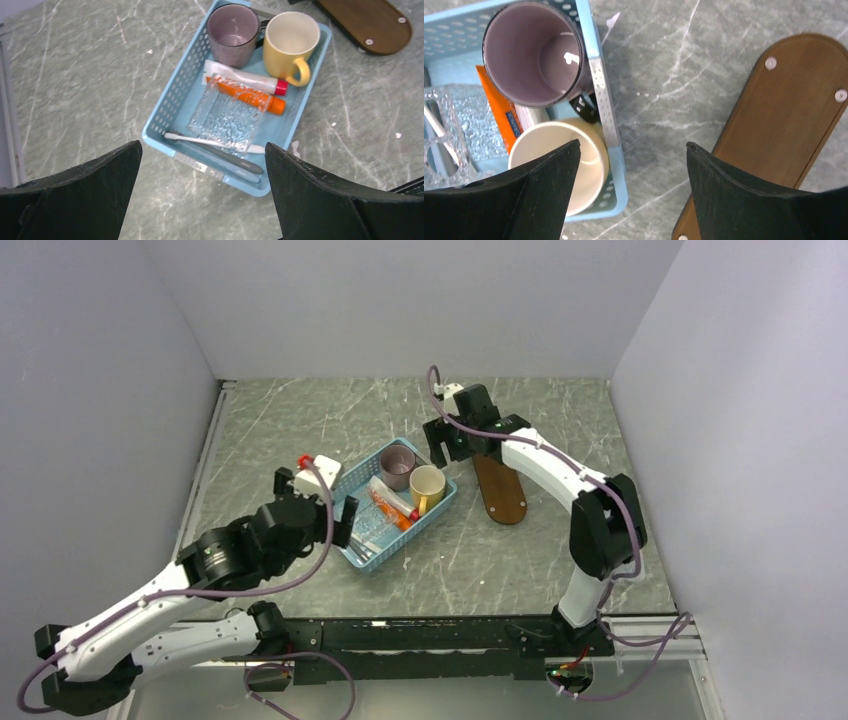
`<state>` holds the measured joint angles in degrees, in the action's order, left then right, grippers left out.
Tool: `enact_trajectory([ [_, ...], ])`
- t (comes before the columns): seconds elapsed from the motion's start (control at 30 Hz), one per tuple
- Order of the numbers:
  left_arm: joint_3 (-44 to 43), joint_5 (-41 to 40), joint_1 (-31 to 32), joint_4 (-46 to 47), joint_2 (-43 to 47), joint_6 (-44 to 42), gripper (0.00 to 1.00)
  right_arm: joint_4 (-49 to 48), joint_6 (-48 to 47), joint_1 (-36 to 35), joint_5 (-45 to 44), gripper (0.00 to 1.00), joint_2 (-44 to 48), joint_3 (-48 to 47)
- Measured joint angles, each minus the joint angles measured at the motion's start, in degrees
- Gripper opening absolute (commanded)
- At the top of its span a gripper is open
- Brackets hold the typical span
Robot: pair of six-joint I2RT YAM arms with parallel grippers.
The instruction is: Prepare toiletry sets of a toothbrush and toothpaste on the tray
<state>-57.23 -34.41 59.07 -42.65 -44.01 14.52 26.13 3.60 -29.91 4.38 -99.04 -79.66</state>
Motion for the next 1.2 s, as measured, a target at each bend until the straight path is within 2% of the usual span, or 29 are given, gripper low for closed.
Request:
enact_trajectory([
  [0.23,3.54,-3.08,-0.02,-3.93,8.07,0.42,0.99,0.37,-3.26,0.63,3.80,0.75,-6.75,-7.56],
  [0.53,10.16,-4.52,-0.02,-3.80,16.20,0.42,0.99,1.27,-4.61,0.63,5.42,0.66,-13.11,-11.85],
  [1.2,11.37,-4.44,-0.02,-2.36,16.00,0.20,0.99,2.99,-4.66,0.26,8.07,0.55,-15.93,-12.09],
])
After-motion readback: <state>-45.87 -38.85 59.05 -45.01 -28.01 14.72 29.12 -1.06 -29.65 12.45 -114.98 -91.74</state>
